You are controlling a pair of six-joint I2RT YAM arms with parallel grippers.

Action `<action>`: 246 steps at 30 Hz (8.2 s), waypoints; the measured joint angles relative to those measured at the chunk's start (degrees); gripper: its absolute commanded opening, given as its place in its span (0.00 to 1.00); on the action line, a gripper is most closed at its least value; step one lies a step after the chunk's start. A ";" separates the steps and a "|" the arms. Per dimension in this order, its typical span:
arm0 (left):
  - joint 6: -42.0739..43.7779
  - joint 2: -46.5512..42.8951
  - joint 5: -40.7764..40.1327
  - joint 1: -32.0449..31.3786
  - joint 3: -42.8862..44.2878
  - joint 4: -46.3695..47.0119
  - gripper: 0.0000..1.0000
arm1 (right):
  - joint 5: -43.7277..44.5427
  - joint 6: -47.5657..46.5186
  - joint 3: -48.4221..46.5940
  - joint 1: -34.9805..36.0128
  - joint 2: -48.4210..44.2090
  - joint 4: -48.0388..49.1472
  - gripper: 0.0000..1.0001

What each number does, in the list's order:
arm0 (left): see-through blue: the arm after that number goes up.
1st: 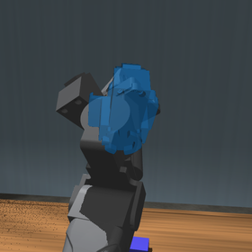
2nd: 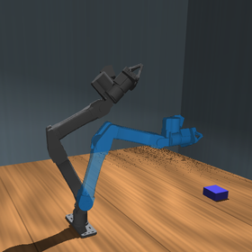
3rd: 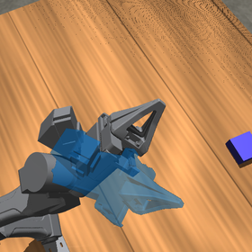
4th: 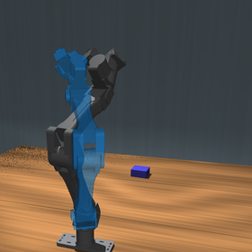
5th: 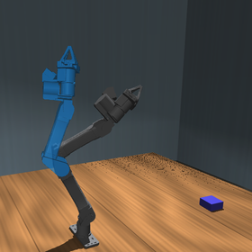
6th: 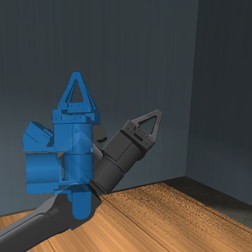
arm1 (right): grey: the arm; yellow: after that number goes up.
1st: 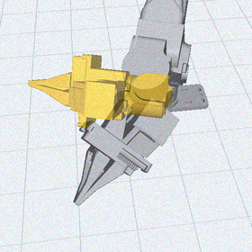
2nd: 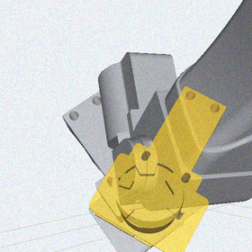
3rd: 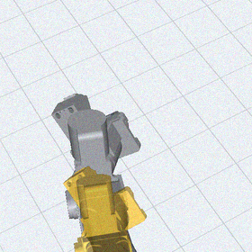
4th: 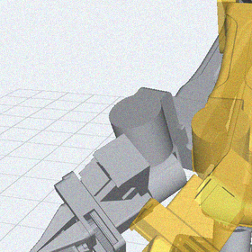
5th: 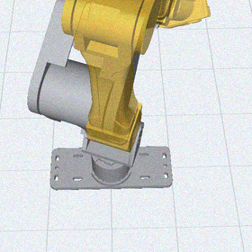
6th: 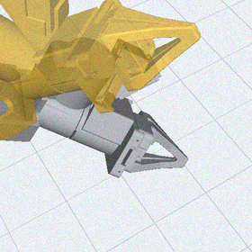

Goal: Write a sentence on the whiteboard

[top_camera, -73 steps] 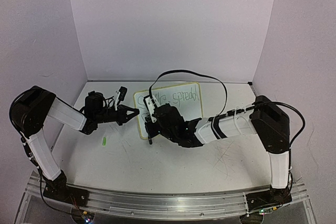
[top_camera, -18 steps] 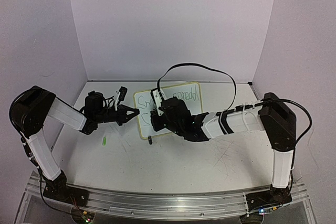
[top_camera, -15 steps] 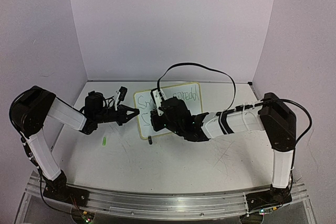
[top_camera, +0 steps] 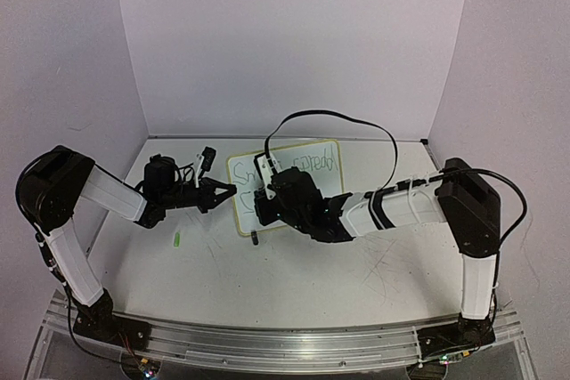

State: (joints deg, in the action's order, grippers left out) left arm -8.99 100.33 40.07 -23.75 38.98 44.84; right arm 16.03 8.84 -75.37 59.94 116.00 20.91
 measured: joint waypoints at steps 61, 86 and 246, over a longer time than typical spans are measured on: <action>0.02 0.00 -0.27 -0.01 0.02 -0.02 0.00 | 2.35 -2.38 0.24 -1.04 -1.27 -1.02 0.00; 0.04 0.00 -0.22 0.00 0.02 -0.04 0.00 | 0.57 1.77 3.54 -0.76 -1.38 -0.24 0.00; 0.26 0.00 -0.02 -0.11 0.39 -0.87 0.00 | -1.03 -1.14 12.22 -3.98 -10.62 3.45 0.00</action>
State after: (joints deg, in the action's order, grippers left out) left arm -8.73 100.33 40.05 -23.86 39.38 43.97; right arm 15.00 7.70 -63.16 55.96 105.38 24.36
